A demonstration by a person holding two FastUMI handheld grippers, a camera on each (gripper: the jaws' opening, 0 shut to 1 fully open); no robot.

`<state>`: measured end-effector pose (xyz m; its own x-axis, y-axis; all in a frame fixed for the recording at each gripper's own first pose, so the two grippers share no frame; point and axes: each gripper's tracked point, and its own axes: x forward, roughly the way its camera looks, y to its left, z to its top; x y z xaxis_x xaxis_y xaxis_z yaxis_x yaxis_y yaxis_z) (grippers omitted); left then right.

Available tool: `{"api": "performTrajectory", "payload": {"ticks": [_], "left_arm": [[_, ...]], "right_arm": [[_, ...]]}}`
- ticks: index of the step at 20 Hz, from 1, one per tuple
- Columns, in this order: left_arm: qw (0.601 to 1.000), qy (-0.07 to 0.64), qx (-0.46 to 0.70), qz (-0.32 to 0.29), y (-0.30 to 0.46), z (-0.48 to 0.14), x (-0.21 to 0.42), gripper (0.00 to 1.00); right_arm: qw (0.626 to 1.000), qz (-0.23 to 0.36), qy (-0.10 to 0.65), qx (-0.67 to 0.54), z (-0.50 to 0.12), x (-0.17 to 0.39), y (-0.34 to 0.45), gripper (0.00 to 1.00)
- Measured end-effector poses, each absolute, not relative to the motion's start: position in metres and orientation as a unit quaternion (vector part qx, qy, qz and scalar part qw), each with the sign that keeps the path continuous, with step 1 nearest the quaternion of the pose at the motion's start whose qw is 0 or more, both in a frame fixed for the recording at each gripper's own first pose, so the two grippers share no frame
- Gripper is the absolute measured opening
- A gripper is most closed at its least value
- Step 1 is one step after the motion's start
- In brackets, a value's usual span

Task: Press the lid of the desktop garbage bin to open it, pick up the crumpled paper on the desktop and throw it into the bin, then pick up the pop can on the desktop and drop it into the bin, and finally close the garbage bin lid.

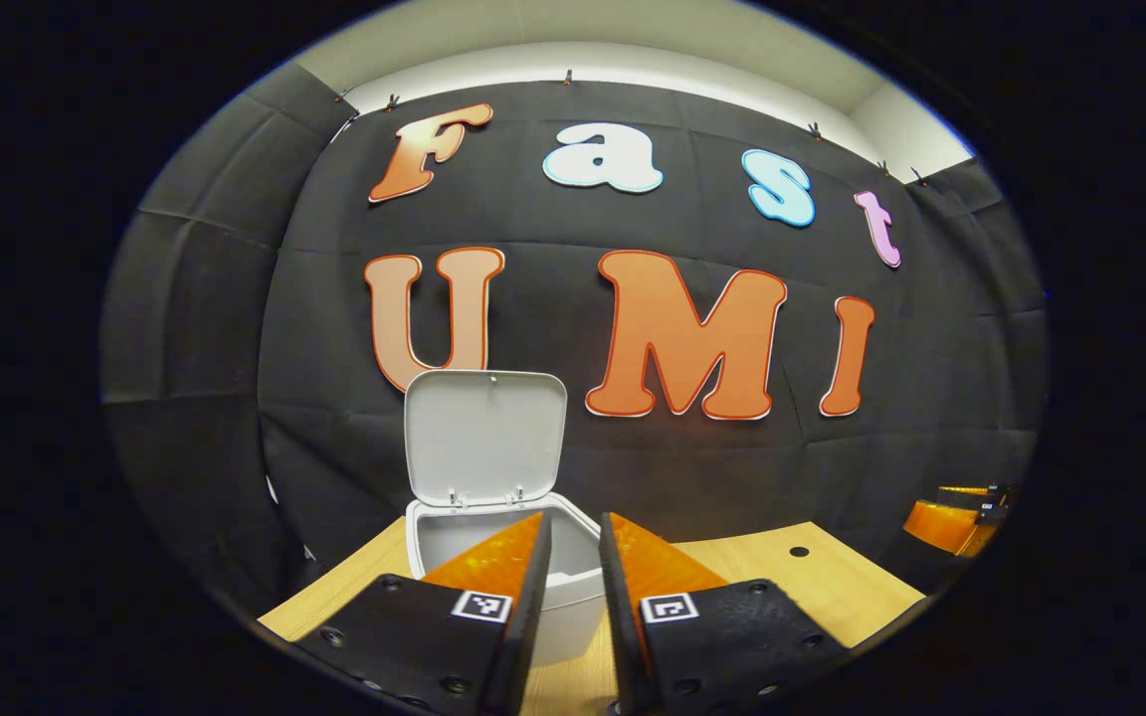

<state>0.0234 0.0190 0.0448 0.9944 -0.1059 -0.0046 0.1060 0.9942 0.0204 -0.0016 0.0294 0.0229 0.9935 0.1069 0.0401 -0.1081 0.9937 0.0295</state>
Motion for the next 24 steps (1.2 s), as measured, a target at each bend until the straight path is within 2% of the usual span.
{"api": "performTrajectory", "payload": {"ticks": [1, 4, 6, 10, 15, 24], "left_arm": [[0.998, 0.003, 0.012, -0.056, 0.018, 0.044, 0.022, 0.4], [0.998, -0.001, 0.014, -0.064, 0.013, 0.046, 0.019, 0.74], [0.998, -0.003, 0.016, -0.067, 0.01, 0.044, 0.017, 0.86], [0.998, 0.006, 0.021, -0.065, 0.013, 0.031, 0.02, 0.94], [0.997, 0.028, 0.022, -0.065, 0.021, 0.012, 0.026, 0.94], [0.995, 0.072, 0.033, -0.066, 0.038, -0.03, 0.03, 0.94]], "right_arm": [[0.998, 0.046, -0.033, -0.006, 0.028, -0.002, 0.027, 0.94], [0.998, 0.047, -0.035, -0.025, 0.024, -0.003, 0.028, 0.94], [0.999, 0.041, -0.022, -0.026, 0.016, -0.002, 0.022, 0.94], [0.999, 0.028, 0.014, -0.03, -0.008, 0.002, 0.006, 0.94], [0.994, 0.017, 0.092, -0.052, -0.064, 0.006, -0.009, 0.94], [0.957, 0.032, 0.284, -0.054, -0.219, -0.009, -0.008, 0.95]]}}
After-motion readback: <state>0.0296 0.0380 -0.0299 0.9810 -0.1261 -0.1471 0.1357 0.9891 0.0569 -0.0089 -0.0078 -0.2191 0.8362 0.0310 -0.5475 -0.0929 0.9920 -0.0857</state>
